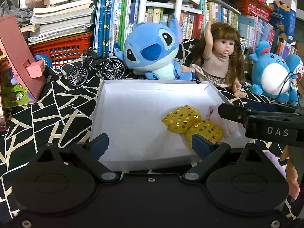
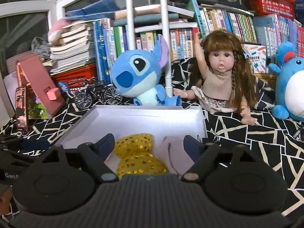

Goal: Organize soft objects
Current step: 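Withdraw both open tools from the white box back toward the pile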

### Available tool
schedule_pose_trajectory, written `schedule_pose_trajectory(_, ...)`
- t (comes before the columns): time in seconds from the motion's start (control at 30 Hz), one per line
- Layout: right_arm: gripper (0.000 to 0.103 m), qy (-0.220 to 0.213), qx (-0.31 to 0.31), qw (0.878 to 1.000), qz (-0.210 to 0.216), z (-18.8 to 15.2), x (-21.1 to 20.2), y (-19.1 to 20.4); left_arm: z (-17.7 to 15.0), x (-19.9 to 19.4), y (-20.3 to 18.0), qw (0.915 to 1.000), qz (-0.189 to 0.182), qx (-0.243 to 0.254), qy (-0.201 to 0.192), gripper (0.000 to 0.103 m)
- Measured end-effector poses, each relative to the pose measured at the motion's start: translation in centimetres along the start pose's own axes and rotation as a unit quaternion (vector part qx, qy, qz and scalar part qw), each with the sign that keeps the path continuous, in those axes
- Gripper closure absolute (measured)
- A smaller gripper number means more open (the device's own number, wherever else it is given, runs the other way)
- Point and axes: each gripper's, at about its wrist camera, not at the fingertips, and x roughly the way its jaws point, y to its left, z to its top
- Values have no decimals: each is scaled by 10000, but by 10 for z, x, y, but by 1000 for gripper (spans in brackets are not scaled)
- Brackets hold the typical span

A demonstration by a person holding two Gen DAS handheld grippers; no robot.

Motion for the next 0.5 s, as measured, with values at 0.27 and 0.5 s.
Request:
schedule_pose_trajectory(0.27,15,-31,-132,9999,65,-10,-15,7,-11,-17,-2,10000,-36,40,-54,9)
schedule_pose_trajectory(0.5,14,-4,-200,9998,80,-22,-29,6,-24,-31,1,9999,-6,85,-96,9)
